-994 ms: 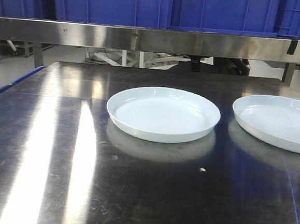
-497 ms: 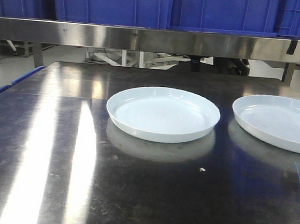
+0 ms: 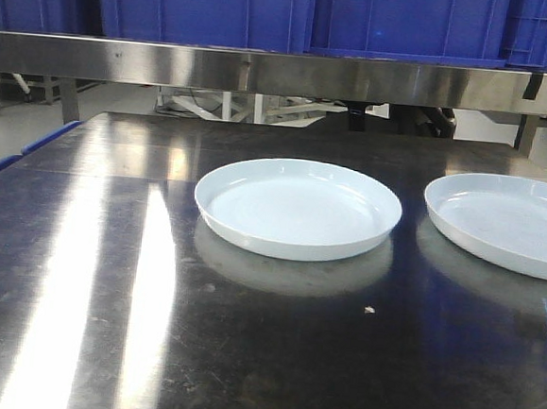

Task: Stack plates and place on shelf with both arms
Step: 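Lift the plate with the right gripper and carry it over the centered plate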

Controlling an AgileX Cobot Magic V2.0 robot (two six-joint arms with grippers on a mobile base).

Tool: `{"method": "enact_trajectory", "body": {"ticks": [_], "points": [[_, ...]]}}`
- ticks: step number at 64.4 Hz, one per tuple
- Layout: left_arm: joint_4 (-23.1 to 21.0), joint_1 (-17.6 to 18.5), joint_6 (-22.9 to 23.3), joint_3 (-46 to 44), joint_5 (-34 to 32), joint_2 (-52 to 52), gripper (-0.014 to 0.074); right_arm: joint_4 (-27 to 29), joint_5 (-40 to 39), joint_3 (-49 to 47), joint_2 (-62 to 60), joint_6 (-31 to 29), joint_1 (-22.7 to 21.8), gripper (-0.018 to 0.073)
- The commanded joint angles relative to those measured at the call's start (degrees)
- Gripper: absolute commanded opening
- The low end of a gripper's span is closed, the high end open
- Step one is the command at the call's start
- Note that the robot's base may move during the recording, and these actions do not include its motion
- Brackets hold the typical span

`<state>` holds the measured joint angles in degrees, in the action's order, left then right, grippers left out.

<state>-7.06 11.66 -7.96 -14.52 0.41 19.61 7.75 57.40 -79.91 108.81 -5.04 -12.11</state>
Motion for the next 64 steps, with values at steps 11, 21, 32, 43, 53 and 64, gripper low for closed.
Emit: {"method": "enact_trajectory", "body": {"ticks": [11,21,32,43,53,64], "points": [[0.0,-0.1,0.1,-1.5,-4.7,0.4,0.0081,0.2,0.8,-3.7,-2.7,-0.6,-0.4,0.0169],[0.0,-0.1,0.1,-1.5,-4.7,0.4,0.0081,0.2,3.2,-6.3,-2.7,-0.6,-0.4,0.0044],[0.0,-0.1,0.1,-1.5,-4.7,0.4,0.0081,0.2,6.4,-8.9,-2.9,-0.6,-0.4,0.0048],[0.0,-0.1,0.1,-1.5,-4.7,0.4,0.0081,0.2,9.3,-12.8,-2.9,-0.5,-0.4,0.0048],[0.0,-0.1,0.1,-1.5,-4.7,0.4,0.0081,4.5,12.1,-17.7,-2.9,-0.5,-0.4,0.0048],[0.0,-0.1,0.1,-1.5,-4.7,0.4,0.0081,10.1,15.4,-23.3,-2.9,-0.5,-0.4,0.0048]]}}
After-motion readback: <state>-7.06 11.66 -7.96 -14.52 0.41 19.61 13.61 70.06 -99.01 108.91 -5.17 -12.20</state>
